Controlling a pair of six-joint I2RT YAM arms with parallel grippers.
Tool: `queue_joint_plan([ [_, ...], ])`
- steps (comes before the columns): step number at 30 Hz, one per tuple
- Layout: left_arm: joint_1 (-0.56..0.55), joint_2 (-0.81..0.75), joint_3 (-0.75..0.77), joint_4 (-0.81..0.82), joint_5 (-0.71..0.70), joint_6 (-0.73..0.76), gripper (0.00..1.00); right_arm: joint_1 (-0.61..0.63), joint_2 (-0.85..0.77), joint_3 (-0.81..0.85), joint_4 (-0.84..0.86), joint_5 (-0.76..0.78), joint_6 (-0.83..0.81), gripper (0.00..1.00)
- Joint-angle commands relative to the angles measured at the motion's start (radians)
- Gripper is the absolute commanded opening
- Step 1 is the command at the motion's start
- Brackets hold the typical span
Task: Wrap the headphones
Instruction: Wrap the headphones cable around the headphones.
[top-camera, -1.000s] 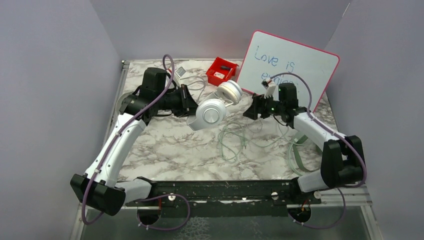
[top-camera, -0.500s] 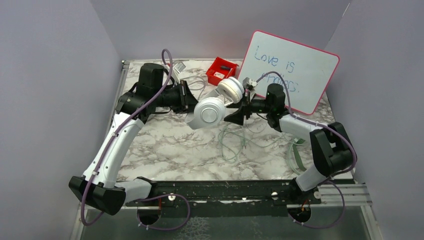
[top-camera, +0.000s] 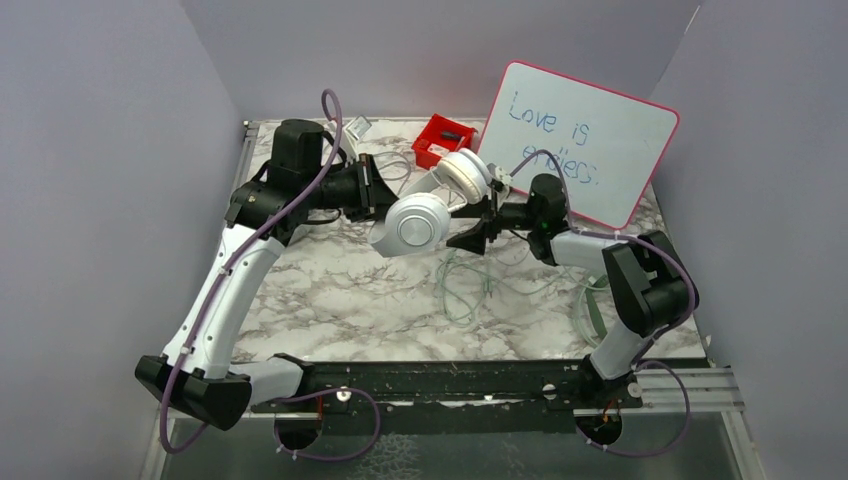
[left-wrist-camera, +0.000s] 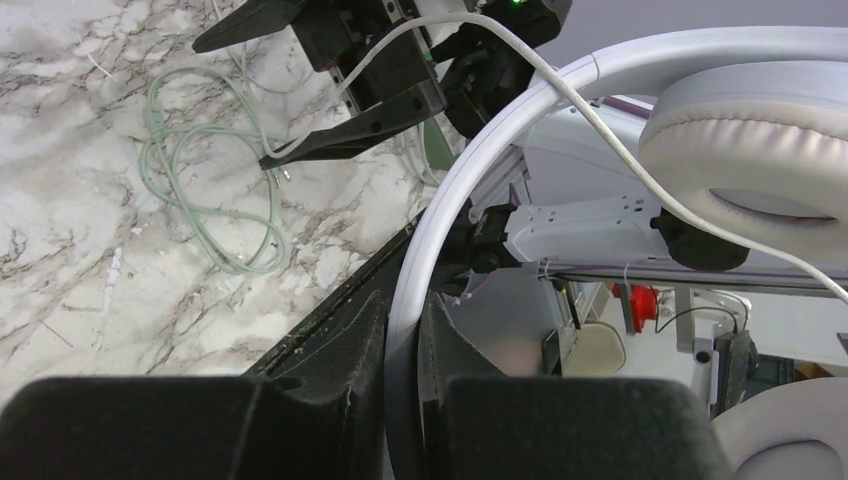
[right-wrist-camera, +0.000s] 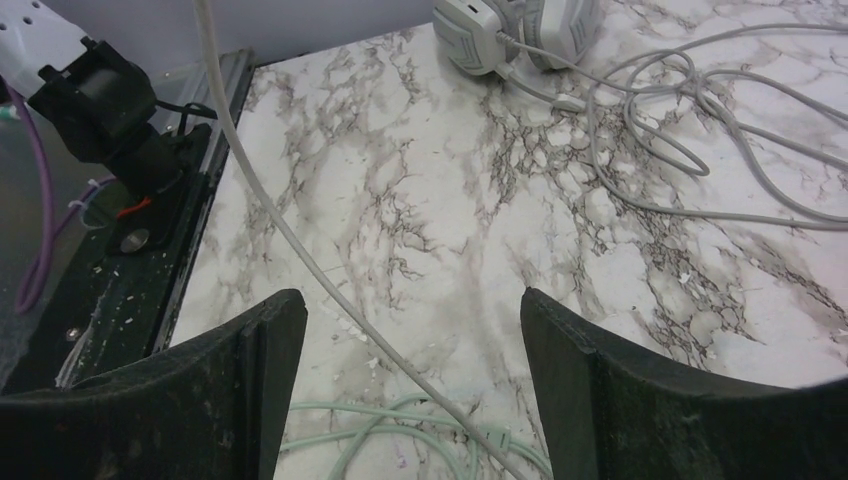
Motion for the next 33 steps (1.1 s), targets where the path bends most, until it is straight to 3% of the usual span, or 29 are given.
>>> queue_joint_plan([
  [1,-0.012,0.002,0.062,0.034,0.058,0.008,0.00,0.001,0.028,0.018,0.043,0.001,-0.068,0.81],
  [4,-0.016,0.011,0.076,0.035,0.062,0.010,0.00,0.002,0.034,-0.026,0.098,0.010,-0.061,0.76],
  [7,-0.021,0.014,0.078,0.034,0.062,0.015,0.00,0.000,0.032,-0.036,0.109,0.043,-0.058,0.64],
  [9,-0.025,0.013,0.069,0.034,0.060,0.022,0.00,-0.009,0.006,-0.050,0.114,0.125,-0.039,0.47],
  [11,-0.026,0.011,0.055,0.032,0.053,0.031,0.00,-0.033,-0.048,-0.076,0.107,0.288,-0.003,0.19],
  [12,-0.026,0.011,0.049,0.030,0.045,0.039,0.00,-0.051,-0.077,-0.090,0.106,0.313,0.010,0.10],
  [15,-0.026,0.011,0.042,0.001,-0.026,0.089,0.00,-0.101,-0.177,-0.116,0.052,0.543,0.063,0.01],
  [17,-0.026,0.007,0.038,-0.005,-0.068,0.120,0.00,-0.116,-0.187,-0.077,-0.063,0.594,0.048,0.00],
  [20,-0.026,-0.001,0.041,0.019,-0.122,0.143,0.00,-0.118,-0.122,0.048,-0.257,0.431,0.006,0.01],
  [23,-0.026,-0.047,-0.002,0.170,-0.182,0.113,0.00,-0.100,-0.048,0.052,-0.209,0.320,0.092,0.01],
  [27,-0.026,-0.034,-0.023,0.355,-0.124,0.043,0.00,-0.042,0.024,0.070,-0.145,0.269,0.160,0.01],
  [33,-0.026,-0.067,-0.015,0.461,-0.335,0.125,0.00,-0.033,0.062,0.037,-0.032,0.277,0.283,0.01],
])
